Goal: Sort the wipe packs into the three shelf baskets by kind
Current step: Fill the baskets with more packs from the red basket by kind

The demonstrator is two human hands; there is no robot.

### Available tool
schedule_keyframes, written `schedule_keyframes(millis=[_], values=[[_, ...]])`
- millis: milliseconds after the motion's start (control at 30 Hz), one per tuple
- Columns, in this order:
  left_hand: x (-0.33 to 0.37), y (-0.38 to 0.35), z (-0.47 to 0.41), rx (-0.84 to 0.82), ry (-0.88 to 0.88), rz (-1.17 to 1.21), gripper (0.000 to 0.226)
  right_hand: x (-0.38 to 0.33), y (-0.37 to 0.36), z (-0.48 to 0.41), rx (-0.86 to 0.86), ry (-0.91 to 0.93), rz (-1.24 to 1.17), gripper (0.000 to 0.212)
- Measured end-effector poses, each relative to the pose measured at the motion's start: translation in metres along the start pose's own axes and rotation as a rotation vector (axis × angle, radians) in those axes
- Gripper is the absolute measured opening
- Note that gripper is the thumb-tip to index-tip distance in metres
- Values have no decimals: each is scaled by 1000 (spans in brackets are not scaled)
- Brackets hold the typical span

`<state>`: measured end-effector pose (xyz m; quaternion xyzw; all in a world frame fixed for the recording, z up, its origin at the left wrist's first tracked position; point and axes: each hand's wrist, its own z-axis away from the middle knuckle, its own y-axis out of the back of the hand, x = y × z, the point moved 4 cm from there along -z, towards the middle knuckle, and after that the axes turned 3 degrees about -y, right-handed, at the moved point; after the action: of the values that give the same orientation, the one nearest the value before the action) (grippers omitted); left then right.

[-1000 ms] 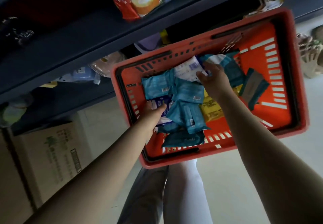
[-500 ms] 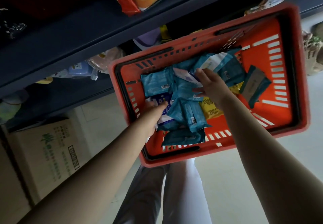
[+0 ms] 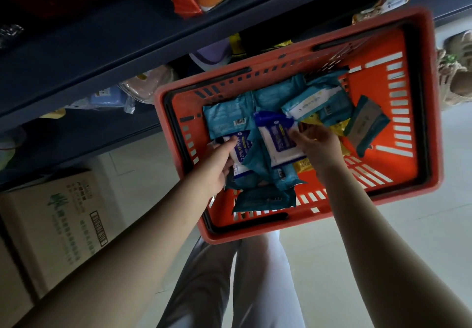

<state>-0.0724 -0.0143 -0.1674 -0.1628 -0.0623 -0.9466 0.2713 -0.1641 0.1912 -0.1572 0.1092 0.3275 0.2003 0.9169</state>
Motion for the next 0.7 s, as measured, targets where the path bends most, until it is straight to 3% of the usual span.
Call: schedule_keyframes(millis=[133,233,367,533,700], values=[[-3,-5,-1,27,29,-48,39,16,-7,2,-9,-43,-8,30],[-8,-8,-6,34,16,-166,31,22,-15,6,-71,-93,-92,48],[-8,-6,-5,74,-43,-246,17,19,-17,10,-157,-112,-190,36],[11,0,28,129,-232,-361,1,-5,2,37,-217,-131,-432,31],[65,12,134,24,-429,-307,11,-70,37,115,-317,10,-616,33]])
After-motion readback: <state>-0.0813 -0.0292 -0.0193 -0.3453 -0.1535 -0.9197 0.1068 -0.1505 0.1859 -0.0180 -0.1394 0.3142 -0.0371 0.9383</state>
